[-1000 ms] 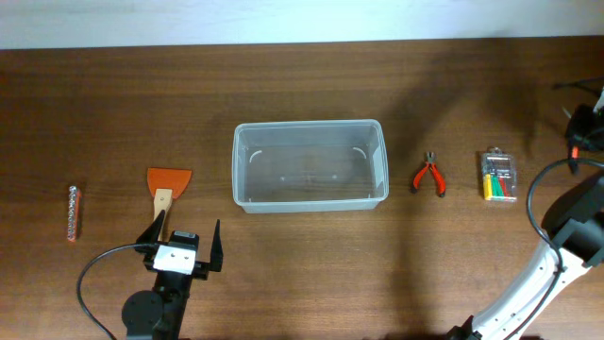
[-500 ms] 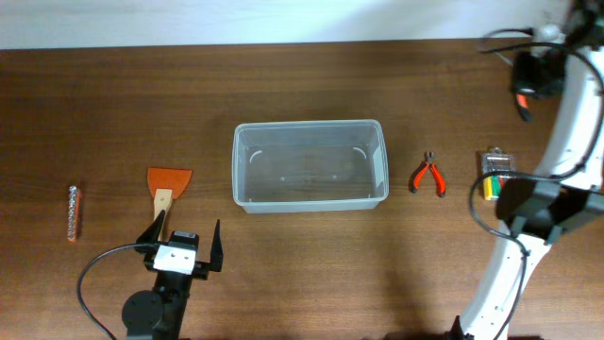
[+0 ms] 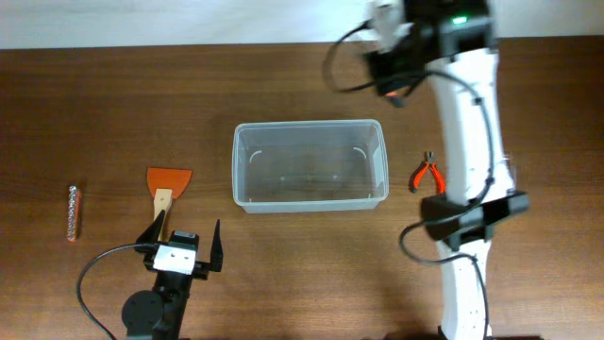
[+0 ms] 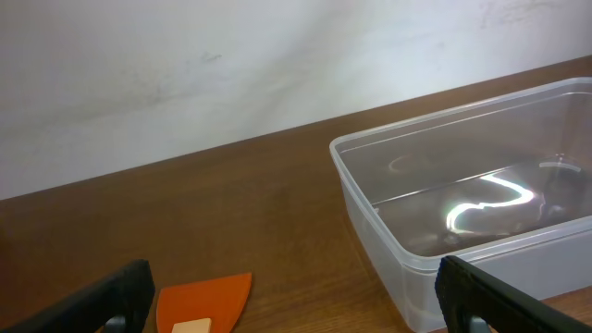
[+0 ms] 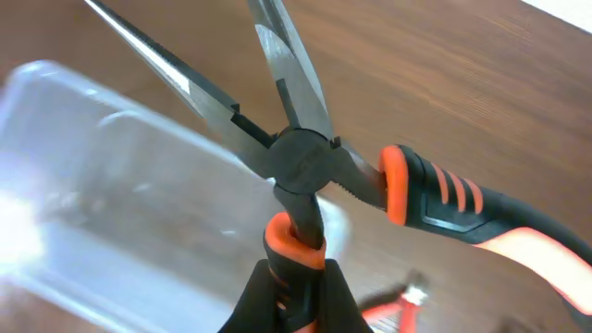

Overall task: Pack container
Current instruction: 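Lift the pliers and carry them left over the clear container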

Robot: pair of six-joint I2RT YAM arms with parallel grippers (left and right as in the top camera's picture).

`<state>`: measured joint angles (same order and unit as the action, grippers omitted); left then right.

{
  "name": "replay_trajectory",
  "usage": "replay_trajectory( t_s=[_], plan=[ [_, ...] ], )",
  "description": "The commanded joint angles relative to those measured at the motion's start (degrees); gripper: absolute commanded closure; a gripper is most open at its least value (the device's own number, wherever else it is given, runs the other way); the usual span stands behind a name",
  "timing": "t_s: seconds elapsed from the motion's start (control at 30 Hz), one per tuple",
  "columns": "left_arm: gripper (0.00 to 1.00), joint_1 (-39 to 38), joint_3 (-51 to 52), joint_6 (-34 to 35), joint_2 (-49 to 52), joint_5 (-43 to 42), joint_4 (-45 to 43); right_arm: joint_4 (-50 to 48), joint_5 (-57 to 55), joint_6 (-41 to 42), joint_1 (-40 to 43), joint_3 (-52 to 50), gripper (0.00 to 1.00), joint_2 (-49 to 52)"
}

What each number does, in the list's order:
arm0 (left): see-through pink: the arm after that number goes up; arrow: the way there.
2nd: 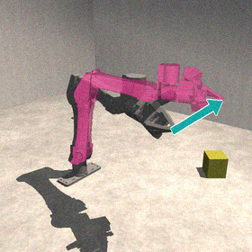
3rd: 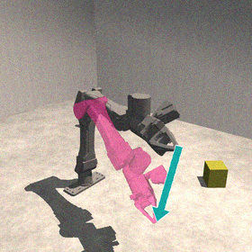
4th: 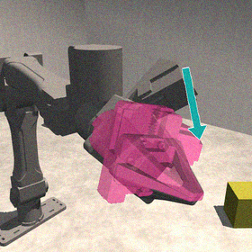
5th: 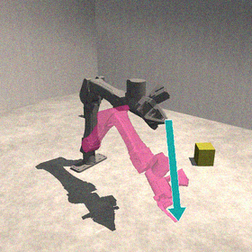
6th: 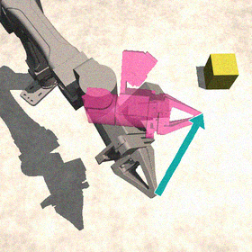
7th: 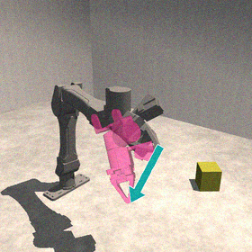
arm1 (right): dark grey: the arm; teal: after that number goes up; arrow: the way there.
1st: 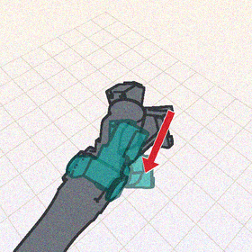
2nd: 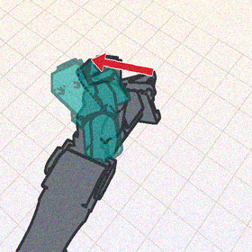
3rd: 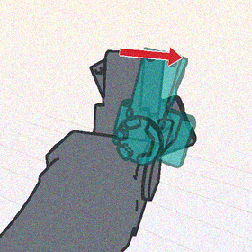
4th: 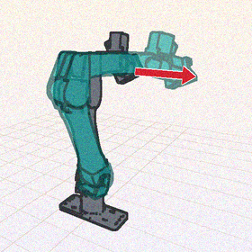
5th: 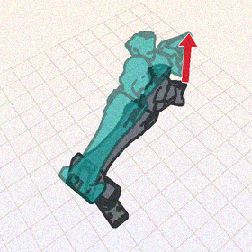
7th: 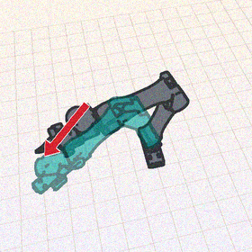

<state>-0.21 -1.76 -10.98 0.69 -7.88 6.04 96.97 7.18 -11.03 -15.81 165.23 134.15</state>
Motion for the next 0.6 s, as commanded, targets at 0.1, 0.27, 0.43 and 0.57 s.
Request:
replay_trajectory(
  t_s=[0.1, 0.27, 0.43, 0.57],
  plan=[
    [0.01, -0.2, 0.3, -0.7, -0.3, 0.2, 0.0, 0.4, -0.3, -0.5, -9.4, -1.2, 0.96, -7.3],
    [0.01, -0.2, 0.3, -0.7, -0.3, 0.2, 0.0, 0.4, -0.3, -0.8, -13.2, -8.5, 0.97, -9.1],
    [0.01, -0.2, 0.3, -0.7, -0.3, 0.2, 0.0, 0.3, -3.0, -0.8, -15.4, -20.6, 0.96, -9.1],
    [0.01, -0.2, 0.3, -0.7, -0.3, 0.2, 0.0, -1.0, -3.8, -1.7, -15.7, -29.2, 0.96, -9.1]
  ],
)
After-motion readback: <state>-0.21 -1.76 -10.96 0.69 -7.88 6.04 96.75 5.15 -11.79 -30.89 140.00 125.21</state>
